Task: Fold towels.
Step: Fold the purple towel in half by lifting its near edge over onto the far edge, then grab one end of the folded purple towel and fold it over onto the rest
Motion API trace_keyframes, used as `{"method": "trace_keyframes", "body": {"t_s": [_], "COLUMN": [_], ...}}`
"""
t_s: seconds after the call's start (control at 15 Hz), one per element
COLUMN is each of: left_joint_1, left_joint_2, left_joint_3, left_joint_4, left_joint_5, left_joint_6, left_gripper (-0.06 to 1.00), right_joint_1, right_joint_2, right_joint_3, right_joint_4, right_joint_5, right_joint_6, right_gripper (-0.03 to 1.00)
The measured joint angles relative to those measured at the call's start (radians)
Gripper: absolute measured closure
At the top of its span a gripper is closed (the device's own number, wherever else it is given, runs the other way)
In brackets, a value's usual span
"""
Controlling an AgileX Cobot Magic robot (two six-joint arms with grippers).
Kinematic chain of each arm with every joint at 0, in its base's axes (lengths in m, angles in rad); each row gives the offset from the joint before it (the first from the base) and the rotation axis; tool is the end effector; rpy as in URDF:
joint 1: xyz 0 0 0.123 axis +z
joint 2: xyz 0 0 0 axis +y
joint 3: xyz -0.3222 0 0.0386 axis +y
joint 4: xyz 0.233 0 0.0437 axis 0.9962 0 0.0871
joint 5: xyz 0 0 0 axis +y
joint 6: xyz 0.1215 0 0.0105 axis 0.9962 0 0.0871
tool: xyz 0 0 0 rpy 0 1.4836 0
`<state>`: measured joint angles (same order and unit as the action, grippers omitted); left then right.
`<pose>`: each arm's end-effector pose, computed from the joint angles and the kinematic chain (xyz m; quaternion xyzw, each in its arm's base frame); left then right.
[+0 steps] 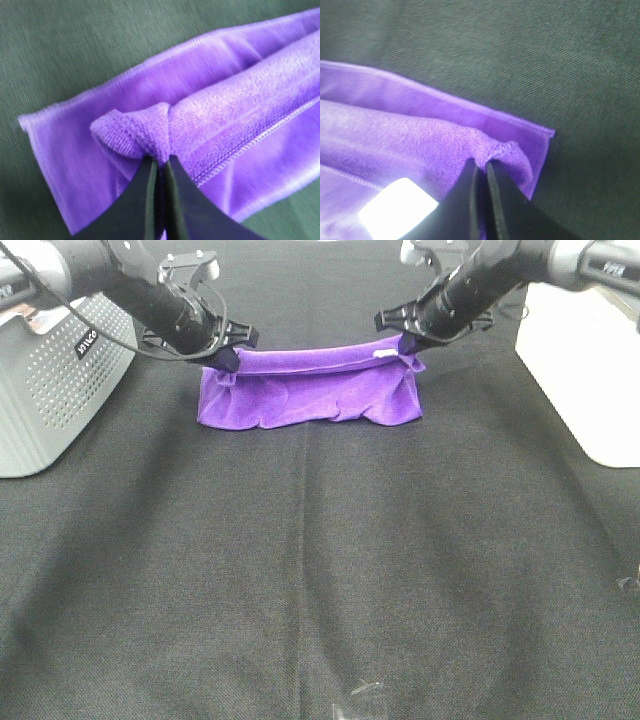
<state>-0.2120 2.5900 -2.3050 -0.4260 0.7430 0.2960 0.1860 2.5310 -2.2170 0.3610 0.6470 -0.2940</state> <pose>0.5830 -0.1604 0.1440 0.1331 0.9256 -0.1713 0.3103 0.5853 0.1366 0.1567 -0.1249 0.9213 0.1323 0.3436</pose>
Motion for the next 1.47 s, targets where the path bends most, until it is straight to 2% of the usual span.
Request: {"method": "trace_keyframes", "body": {"t_s": [0.07,0.13,0.2,0.27,0.33,0.47,0.53,0.6,0.67,0.87,1.0,1.27,1.47], "left_joint_1": [0.0,0.001,0.001,0.001,0.001,0.002,0.002,0.002,0.002,0.014,0.052,0.082,0.088], "left_joint_2": [0.002,0.003,0.003,0.003,0.003,0.003,0.003,0.003,0.003,0.003,0.025,0.087,0.114], "left_joint_3": [0.0,0.0,0.0,0.0,0.0,0.0,-0.003,-0.014,-0.035,-0.102,-0.103,-0.103,-0.105], "left_joint_4": [0.0,0.001,0.01,0.035,0.035,0.066,0.074,0.081,0.095,0.126,0.062,-0.004,-0.076], "left_joint_5": [-0.013,-0.016,-0.016,-0.014,-0.014,0.013,0.045,0.079,0.12,0.205,0.226,0.236,0.233], "left_joint_6": [0.004,0.008,0.008,0.008,0.008,-0.004,-0.025,-0.044,-0.062,-0.112,-0.117,-0.096,-0.059], "left_gripper": [0.92,0.87,0.8,0.7,0.7,0.41,0.27,0.18,0.14,0.12,0.13,0.13,0.13], "right_joint_1": [0.0,0.0,0.0,0.0,0.0,0.0,0.0,0.0,0.0,0.0,0.0,0.0,0.0], "right_joint_2": [0.0,0.0,0.0,0.0,0.0,0.0,0.0,0.0,0.0,-0.015,-0.053,-0.083,-0.089], "right_joint_3": [0.0,-0.001,-0.001,-0.001,-0.001,-0.002,-0.002,-0.002,-0.002,-0.003,-0.003,-0.003,-0.003], "right_joint_4": [0.0,-0.002,-0.007,-0.02,-0.02,-0.065,-0.1,-0.144,-0.183,-0.195,-0.14,-0.093,-0.092], "right_joint_5": [-0.005,-0.008,-0.004,0.004,0.004,0.032,0.038,0.046,0.062,0.155,0.266,0.445,0.496], "right_joint_6": [0.0,0.0,0.001,0.001,0.001,0.023,0.054,0.082,0.099,0.105,0.105,0.106,0.106], "right_gripper": [0.91,0.82,0.75,0.63,0.63,0.4,0.33,0.29,0.28,0.26,0.26,0.26,0.26]}}
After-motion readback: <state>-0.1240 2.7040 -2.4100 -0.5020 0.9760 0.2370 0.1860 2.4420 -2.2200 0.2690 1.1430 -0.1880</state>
